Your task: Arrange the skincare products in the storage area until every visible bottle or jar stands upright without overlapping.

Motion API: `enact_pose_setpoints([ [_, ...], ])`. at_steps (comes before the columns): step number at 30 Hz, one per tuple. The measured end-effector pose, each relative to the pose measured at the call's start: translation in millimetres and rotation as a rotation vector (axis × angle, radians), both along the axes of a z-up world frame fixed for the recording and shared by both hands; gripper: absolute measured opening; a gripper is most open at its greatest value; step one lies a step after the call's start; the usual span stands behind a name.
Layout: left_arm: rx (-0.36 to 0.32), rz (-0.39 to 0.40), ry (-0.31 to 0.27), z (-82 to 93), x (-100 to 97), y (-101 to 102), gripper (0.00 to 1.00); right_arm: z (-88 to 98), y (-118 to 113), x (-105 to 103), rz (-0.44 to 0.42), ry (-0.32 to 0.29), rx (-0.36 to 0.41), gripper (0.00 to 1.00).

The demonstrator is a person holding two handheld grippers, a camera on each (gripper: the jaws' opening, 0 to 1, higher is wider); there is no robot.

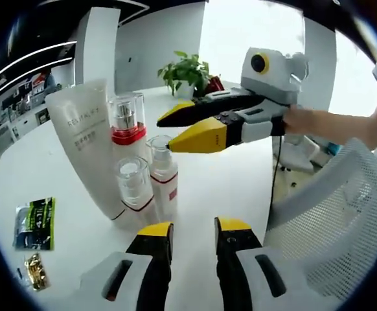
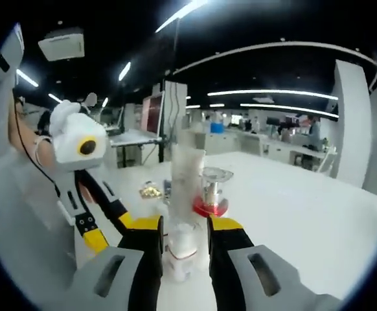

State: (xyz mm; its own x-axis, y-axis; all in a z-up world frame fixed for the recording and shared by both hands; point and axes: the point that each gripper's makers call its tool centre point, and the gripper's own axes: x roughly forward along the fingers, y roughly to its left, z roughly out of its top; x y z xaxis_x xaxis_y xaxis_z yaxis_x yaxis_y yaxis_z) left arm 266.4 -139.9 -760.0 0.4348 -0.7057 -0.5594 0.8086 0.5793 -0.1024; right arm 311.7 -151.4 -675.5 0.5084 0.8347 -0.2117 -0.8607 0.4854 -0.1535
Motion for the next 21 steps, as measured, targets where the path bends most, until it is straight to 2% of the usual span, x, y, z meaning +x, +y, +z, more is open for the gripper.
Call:
enact_pose_setpoints([
  [3, 0.008, -0.008, -0.009, 0.0, -0.1, 0, 0.25, 6.6, 9, -13, 0.052, -0.007, -0.025, 0.26],
  [7, 0.005, -0.004, -0.023, 0.9, 2.7, 1, 0.25, -2.6, 12, -27, 0.077, 0.022, -0.088, 0.25],
  [9, 0.002, -0.012, -0.031, 0.7, 3.0, 0, 0.26, -15.3, 11, -35, 0.090, 0.038, -0.142, 0.25],
  [11, 0.002, -0.025, -0.030, -2.9, 2.6, -3, 0.27, -27.3, 10, -37, 0.095, 0.053, -0.152, 0.25],
  [13, 0.016, -0.038, -0.020, -8.7, -1.4, -5, 0.30, -40.6, 11, -39, 0.098, 0.100, -0.157, 0.24],
  [15, 0.031, -0.058, -0.025, -12.1, -4.0, -6, 0.30, -48.6, 14, -36, 0.074, 0.108, -0.173, 0.25],
  [18, 0.036, -0.073, -0.051, -12.9, -2.5, -7, 0.32, -54.7, 20, -37, 0.074, 0.138, -0.172, 0.28],
  [21, 0.023, -0.080, -0.051, -11.9, -1.9, -8, 0.34, -56.2, 25, -34, 0.053, 0.131, -0.187, 0.27],
])
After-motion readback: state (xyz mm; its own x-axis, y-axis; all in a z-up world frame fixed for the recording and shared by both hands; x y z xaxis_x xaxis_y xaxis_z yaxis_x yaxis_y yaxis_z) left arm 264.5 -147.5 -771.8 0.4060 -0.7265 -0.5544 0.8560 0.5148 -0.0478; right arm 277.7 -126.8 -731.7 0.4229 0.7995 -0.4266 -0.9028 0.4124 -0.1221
